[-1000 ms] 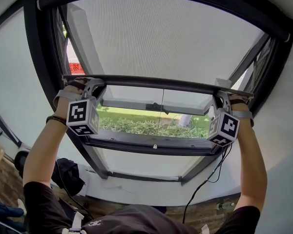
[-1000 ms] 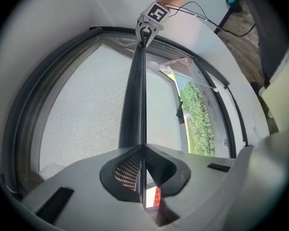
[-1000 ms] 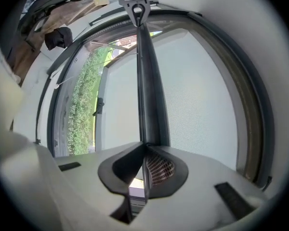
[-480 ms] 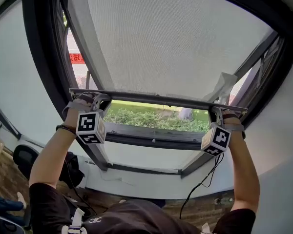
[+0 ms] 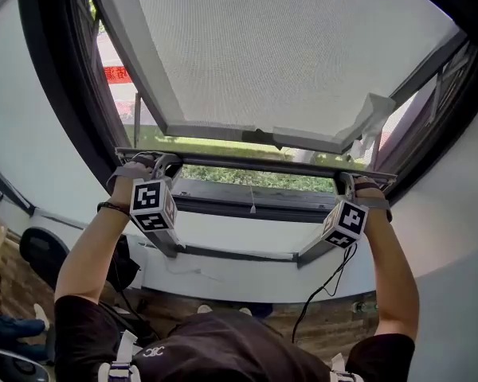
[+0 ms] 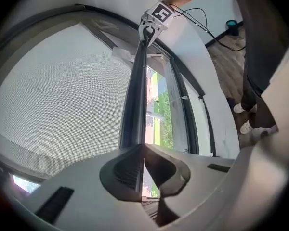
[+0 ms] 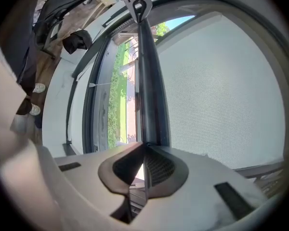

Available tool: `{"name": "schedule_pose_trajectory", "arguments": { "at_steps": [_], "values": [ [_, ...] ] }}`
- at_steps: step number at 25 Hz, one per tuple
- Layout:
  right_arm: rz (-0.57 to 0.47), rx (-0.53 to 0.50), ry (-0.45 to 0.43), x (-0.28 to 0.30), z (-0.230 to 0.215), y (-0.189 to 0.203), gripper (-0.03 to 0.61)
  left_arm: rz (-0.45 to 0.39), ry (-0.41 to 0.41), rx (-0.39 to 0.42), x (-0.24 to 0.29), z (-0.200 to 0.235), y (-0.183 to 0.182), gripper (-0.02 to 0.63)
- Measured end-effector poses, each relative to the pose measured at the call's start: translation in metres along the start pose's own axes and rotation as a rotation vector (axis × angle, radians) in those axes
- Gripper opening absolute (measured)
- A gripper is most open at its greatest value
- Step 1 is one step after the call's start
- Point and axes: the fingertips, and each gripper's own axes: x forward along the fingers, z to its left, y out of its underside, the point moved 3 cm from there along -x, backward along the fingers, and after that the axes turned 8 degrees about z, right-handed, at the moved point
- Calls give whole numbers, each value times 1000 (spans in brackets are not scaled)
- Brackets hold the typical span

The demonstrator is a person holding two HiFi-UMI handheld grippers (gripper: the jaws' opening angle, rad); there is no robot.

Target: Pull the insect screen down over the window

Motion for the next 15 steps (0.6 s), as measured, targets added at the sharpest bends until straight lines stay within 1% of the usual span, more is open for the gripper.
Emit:
{"name": "schedule_pose_trajectory", "arguments": {
  "at_steps": [2,6,10,13,15],
  "values": [
    [3,7,-5,5,6,1,25,-8,10,-10,4,-6,-1,20],
    [-1,15,-21,1,2,-3,25,-13,23,-19,1,-5,-1,20],
    [6,10,-30,-1,2,-2,25,-9,-5,-8,-1,-6,-2,20],
    [4,10,-34,0,2,0,25,-24,10,-24,-3,-4,-2,20],
    [-3,14,-31,-4,-4,-1,25,-23,5,-15,-6,0,-2,20]
  ]
}}
